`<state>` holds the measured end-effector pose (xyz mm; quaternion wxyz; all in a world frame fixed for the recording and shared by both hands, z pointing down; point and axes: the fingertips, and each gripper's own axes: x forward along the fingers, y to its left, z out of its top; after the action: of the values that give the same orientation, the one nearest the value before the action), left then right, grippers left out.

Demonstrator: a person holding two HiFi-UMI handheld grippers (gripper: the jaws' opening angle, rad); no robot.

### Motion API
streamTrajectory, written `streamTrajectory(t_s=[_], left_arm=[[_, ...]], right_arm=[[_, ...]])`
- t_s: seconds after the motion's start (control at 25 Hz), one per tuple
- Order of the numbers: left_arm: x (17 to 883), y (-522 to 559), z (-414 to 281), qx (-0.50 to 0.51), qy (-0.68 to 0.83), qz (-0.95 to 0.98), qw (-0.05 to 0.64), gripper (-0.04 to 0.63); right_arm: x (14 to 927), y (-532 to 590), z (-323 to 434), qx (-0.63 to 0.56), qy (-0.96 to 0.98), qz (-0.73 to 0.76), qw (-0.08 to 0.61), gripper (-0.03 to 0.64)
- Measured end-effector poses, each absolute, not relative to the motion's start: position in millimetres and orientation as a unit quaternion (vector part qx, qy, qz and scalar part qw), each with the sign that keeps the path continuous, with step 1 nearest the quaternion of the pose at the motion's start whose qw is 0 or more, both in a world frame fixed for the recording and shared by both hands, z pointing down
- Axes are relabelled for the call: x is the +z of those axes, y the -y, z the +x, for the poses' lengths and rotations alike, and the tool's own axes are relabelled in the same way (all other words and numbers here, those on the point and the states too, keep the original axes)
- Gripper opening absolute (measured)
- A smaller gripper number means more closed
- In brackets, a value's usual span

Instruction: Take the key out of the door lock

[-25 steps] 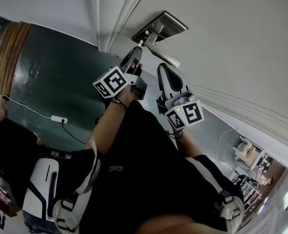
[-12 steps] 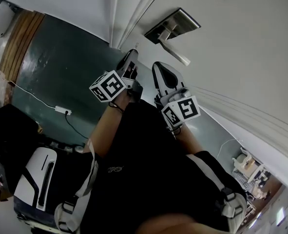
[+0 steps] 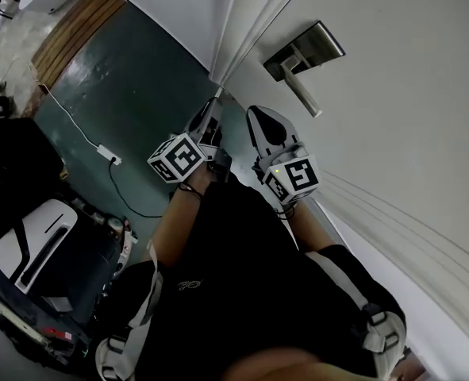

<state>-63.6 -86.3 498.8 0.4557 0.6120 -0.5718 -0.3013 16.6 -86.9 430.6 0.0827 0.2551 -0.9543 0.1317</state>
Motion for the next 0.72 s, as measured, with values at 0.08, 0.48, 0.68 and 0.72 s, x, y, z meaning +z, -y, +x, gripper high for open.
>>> streamTrajectory(t_s=[0.08,0.48,0.68,0.72], left_arm=[[497.9,72.0,-66.9,-0.304,0.592,0.600,0.445,0.037],[496.3,-15.2,-88.6,-0.302,0.687,0.533,0.392,0.037],[479.0,-55.3,-107.8,-0.280,0.735,0.511,0.347,0.037],[473.4,-61.5,-110.6,-0.273,0.742,0.511,0.337,0.037]], right_arm=[[434.4,77.2,13.3,0.131,0.960,0.231,0.087,0.008],[452.3,19.8,-14.4,0.128,0.979,0.115,0.111,0.008],[443.5,-3.5,-33.6,0.112,0.986,0.069,0.106,0.008],[439.3,-6.4,-37.1,0.106,0.987,0.065,0.105,0.008]])
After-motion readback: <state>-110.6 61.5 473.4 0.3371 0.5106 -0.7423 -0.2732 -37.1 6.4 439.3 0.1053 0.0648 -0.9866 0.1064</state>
